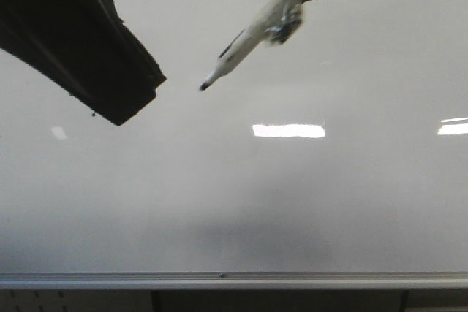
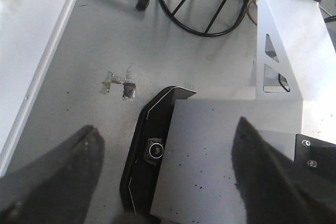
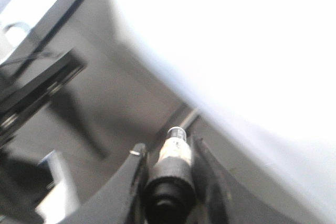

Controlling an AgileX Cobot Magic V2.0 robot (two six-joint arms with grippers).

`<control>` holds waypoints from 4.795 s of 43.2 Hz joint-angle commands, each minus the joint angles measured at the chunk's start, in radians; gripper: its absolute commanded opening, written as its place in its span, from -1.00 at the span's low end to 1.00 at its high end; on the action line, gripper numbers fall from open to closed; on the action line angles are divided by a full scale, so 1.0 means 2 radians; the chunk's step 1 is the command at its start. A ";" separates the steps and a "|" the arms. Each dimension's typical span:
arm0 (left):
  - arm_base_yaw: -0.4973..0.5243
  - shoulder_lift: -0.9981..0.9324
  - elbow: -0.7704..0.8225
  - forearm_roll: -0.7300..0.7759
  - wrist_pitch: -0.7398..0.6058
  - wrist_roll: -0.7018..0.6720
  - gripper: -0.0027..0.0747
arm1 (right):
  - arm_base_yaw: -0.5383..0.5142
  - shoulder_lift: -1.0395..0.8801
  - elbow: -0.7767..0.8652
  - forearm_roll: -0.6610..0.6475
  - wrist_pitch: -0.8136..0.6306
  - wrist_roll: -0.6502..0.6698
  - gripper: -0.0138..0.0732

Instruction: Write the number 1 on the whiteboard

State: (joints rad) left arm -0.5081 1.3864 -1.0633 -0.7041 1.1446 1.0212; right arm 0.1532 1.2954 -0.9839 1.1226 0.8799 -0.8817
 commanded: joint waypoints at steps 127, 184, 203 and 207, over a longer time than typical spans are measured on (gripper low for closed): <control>0.148 -0.283 0.207 0.010 -0.409 -0.150 -0.98 | 0.009 -0.052 -0.011 -0.013 -0.172 -0.020 -0.93; -0.097 -0.041 0.002 -0.125 -0.151 0.014 0.11 | 0.048 -0.048 -0.085 0.007 0.151 0.004 -0.93; -0.097 -0.041 -0.006 -0.122 -0.154 0.018 -0.98 | 0.048 -0.048 -0.085 0.008 0.151 0.005 -0.78; -0.096 -0.040 -0.005 -0.109 -0.154 0.018 -0.98 | 0.048 -0.049 -0.085 0.009 0.141 0.005 -0.40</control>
State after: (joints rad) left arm -0.6951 1.3304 -1.0412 -0.8953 0.8501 1.0466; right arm 0.2449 1.2198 -1.1207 1.0656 1.1862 -0.8722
